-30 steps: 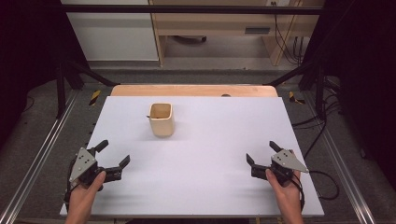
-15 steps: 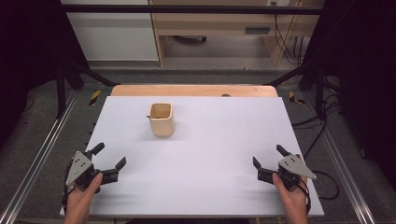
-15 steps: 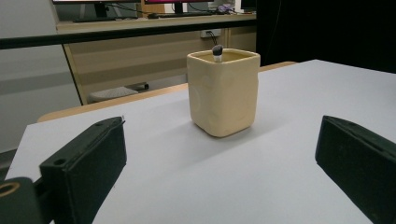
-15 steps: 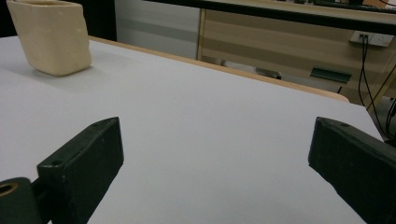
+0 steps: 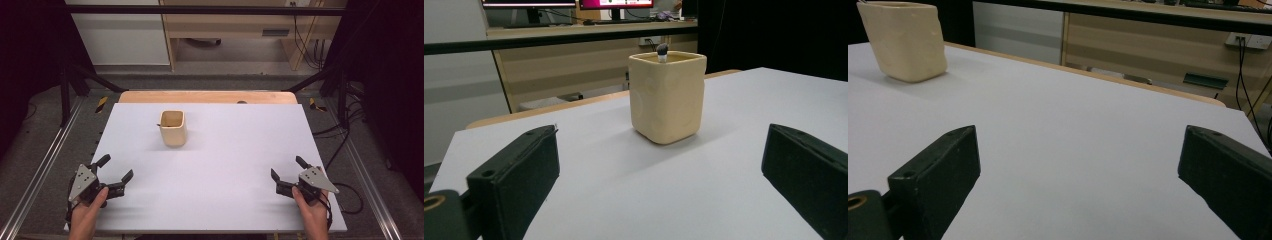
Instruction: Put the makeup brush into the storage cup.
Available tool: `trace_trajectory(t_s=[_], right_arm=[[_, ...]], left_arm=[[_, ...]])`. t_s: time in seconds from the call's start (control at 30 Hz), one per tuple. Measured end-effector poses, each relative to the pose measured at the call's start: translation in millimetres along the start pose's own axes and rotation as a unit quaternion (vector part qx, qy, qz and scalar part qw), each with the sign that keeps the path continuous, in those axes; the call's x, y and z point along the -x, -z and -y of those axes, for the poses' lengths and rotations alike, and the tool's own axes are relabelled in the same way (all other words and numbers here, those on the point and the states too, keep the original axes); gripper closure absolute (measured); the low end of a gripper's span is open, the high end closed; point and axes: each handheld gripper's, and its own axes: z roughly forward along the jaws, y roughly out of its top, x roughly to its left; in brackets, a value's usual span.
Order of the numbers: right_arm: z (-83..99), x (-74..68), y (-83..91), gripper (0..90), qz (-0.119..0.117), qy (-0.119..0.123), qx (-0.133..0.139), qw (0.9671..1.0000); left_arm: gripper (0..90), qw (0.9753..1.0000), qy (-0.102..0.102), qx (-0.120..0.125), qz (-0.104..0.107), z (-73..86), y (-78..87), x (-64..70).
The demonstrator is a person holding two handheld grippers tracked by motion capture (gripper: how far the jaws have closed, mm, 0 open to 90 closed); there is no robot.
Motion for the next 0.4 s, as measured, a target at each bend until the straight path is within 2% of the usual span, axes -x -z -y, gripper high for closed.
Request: trace_trajectory(t_s=[0.2,0.3,0.4], right_arm=[[0.3,-0.5,-0.4,3.9,-0.009,0.001,0.014,0.9999],[0.1,-2.7,-2.0,3.8,-0.015,0.0,0.022,0.9996],[0.0,-3.5,-2.0,3.8,-0.015,0.001,0.022,0.9996]], left_arm=[[2.0,0.9996,-0.005,0.029,0.005,0.3,2.8,-1.3],[2.0,0.9988,-0.016,0.045,0.01,-3.8,5.1,1.6],[1.9,0.9985,-0.022,0.05,0.009,-5.9,5.6,3.0]])
